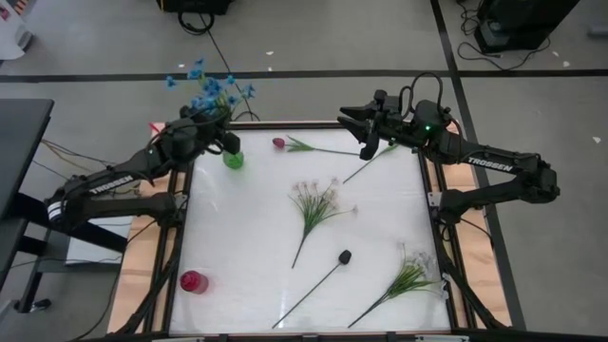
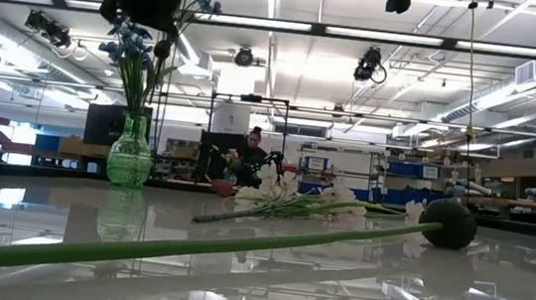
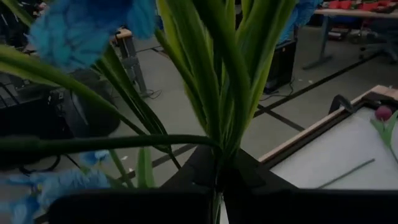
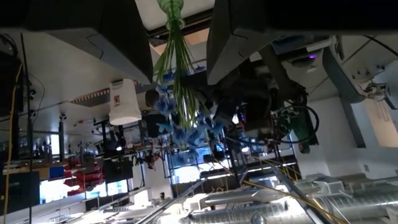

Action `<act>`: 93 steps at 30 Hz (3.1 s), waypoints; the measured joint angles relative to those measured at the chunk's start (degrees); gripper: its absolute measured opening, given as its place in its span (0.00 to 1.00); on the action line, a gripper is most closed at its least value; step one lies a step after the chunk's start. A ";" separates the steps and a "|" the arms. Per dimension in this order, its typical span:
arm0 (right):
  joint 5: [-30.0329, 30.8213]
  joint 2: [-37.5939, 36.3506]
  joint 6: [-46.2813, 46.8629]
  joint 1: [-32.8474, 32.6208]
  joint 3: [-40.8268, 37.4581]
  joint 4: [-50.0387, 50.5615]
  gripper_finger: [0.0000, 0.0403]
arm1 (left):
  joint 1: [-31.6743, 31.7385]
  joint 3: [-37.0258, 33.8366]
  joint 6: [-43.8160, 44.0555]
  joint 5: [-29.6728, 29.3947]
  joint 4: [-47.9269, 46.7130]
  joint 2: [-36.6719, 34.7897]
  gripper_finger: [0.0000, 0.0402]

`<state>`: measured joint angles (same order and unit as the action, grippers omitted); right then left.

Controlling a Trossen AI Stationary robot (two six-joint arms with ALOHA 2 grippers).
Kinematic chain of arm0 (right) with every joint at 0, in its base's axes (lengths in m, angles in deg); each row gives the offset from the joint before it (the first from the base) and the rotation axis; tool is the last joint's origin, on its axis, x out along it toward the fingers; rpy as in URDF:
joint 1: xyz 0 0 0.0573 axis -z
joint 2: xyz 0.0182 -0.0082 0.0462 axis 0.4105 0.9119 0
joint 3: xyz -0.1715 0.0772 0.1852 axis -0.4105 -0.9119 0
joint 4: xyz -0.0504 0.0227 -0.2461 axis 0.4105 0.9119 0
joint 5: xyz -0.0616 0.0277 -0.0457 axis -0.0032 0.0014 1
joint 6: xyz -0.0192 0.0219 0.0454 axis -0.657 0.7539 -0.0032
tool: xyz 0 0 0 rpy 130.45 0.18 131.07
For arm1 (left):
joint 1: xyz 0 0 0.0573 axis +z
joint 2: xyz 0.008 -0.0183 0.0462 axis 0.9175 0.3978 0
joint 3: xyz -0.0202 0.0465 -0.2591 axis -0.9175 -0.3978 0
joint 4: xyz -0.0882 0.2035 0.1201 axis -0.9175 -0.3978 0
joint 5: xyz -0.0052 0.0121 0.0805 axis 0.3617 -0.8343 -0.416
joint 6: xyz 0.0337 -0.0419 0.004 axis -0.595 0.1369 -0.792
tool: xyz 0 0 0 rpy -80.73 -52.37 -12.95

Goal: Sort flowers into vase by color
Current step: Put the blue flowers into the green vase, then put the black tulip into the green vase

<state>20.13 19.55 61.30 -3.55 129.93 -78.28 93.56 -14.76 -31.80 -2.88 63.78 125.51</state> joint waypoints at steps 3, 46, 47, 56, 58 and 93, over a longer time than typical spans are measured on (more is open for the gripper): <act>0.00 0.00 0.00 0.00 0.00 0.01 0.40 | 0.00 -1.76 0.34 0.00 0.18 -1.07 0.04; 0.00 0.00 0.00 0.02 0.00 0.01 0.40 | 0.74 -9.70 3.34 -0.02 -7.11 -4.08 0.41; 0.00 0.00 0.00 0.01 0.00 0.00 0.40 | 0.74 -9.37 3.34 0.00 -8.67 -4.45 0.42; 0.00 0.00 0.01 0.00 0.00 0.00 0.40 | 0.72 -8.71 3.26 2.07 -20.27 -7.52 0.51; 0.00 0.00 0.00 0.01 0.00 0.00 0.40 | 0.68 -8.10 3.29 2.14 -21.93 -8.46 0.53; 0.00 0.00 0.00 0.00 0.00 0.01 0.40 | -15.06 11.59 47.35 39.28 -65.22 9.39 0.50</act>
<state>20.13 19.55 61.30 -3.55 129.93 -78.26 78.50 -3.16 15.55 36.40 -1.44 134.90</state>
